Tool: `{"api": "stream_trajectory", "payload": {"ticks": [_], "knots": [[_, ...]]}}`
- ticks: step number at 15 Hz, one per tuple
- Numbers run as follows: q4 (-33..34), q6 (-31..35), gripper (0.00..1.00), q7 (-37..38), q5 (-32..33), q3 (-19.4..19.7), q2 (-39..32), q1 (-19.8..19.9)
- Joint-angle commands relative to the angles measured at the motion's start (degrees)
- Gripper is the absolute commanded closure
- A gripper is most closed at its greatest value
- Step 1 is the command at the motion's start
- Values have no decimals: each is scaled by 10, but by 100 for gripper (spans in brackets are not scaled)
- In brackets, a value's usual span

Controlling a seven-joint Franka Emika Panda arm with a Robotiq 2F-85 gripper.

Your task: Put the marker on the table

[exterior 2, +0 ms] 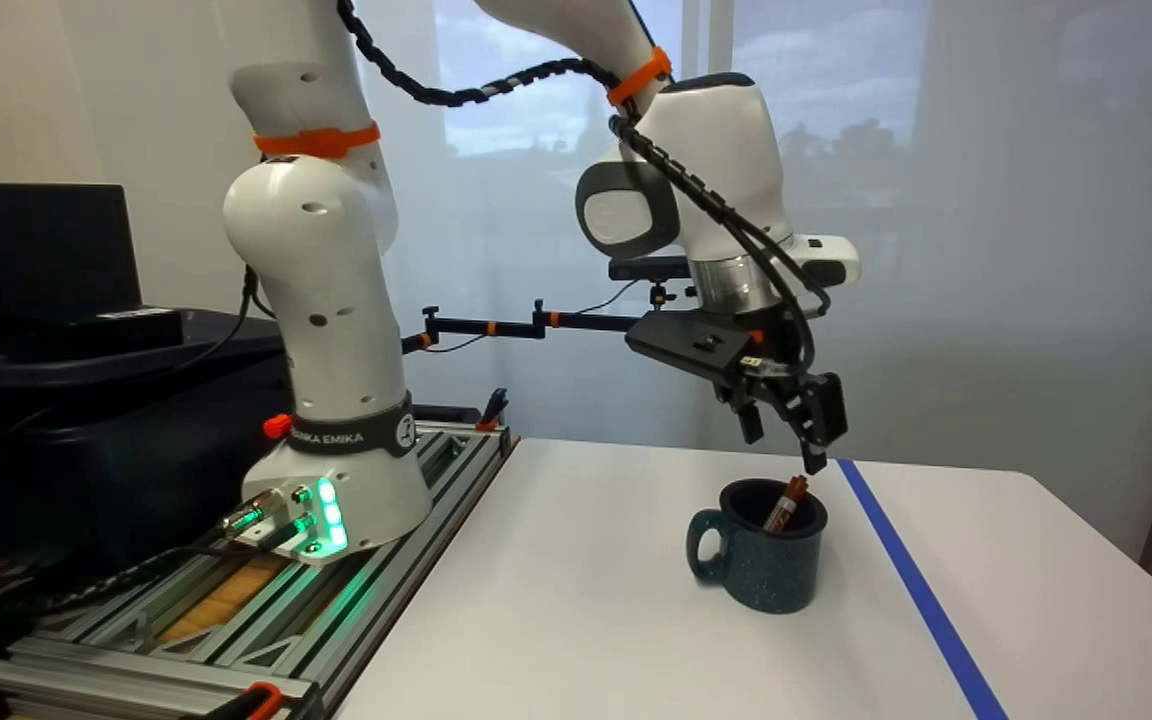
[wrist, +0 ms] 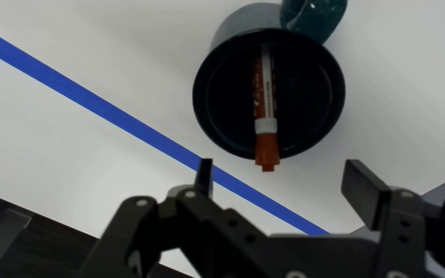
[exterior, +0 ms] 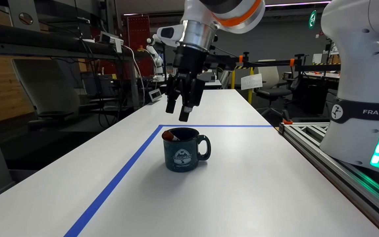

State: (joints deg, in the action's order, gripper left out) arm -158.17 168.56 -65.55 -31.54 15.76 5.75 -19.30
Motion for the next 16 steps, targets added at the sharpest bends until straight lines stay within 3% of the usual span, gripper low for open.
{"api": "stream_trajectory", "payload": {"ticks": [1,2,3,5,7,8,13,16], "knots": [[0,14,40,-64,-70,12,-9,-19],[0,14,40,-76,-82,13,-13,-19],[0,17,47,-88,-95,14,-17,-20],[1,17,43,-117,-126,16,-22,-21],[4,15,42,-154,-164,16,-28,-23],[5,15,47,-173,-183,15,-31,-24],[19,13,42,-295,-304,12,-42,-29],[31,8,49,-368,-376,12,-50,-29]]}}
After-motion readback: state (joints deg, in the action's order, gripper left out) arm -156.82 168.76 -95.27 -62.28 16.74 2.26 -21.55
